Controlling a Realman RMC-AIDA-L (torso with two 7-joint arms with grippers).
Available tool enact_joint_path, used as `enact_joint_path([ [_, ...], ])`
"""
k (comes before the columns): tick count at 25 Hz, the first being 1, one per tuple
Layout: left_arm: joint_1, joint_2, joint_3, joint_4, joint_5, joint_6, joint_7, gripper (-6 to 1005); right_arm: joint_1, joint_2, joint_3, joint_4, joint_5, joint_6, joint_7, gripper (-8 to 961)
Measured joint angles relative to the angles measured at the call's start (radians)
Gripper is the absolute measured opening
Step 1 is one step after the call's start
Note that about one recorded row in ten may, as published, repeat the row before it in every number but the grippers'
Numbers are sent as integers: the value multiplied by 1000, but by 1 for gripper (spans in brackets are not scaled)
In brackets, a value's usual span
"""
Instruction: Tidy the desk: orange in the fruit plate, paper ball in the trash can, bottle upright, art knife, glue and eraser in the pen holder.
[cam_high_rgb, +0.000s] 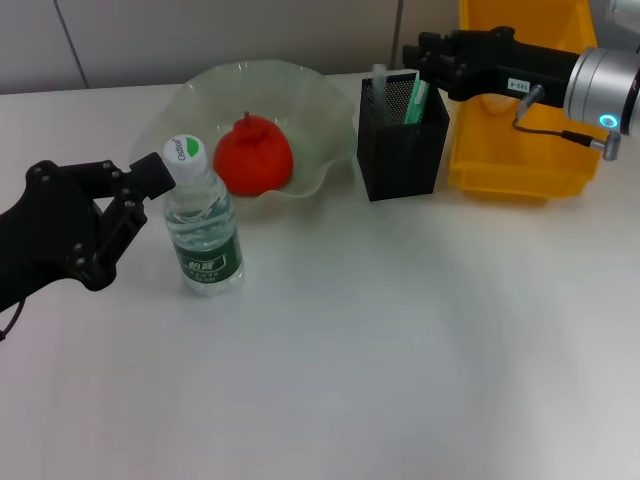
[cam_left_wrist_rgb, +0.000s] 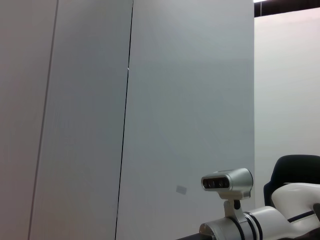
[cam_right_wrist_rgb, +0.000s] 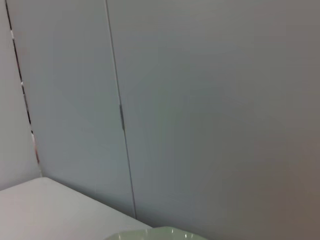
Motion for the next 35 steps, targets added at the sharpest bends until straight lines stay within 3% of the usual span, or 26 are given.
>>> enact_joint_path([
  [7, 0, 0, 0, 0, 0, 1, 0, 7, -7, 3, 0, -13, 0, -3, 10, 275],
  [13, 2, 0, 0, 0, 0, 4, 0, 7, -48, 40, -6, -109, -2, -29, 41, 297],
  [16, 3, 0, 0, 0, 0, 7, -4, 7, -105, 62, -53, -228, -6, -76, 131, 308],
  [18, 1, 0, 0, 0, 0, 8, -5, 7, -123, 66, -66, -262, -6, -93, 157, 316],
  [26, -3, 1, 8, 9, 5, 15, -10, 7, -274, 102, -95, -537, -7, -280, 329, 346],
  [35, -3, 4, 10, 12, 12, 68, -24, 7, -401, 98, -80, -730, -23, -599, 500, 379],
])
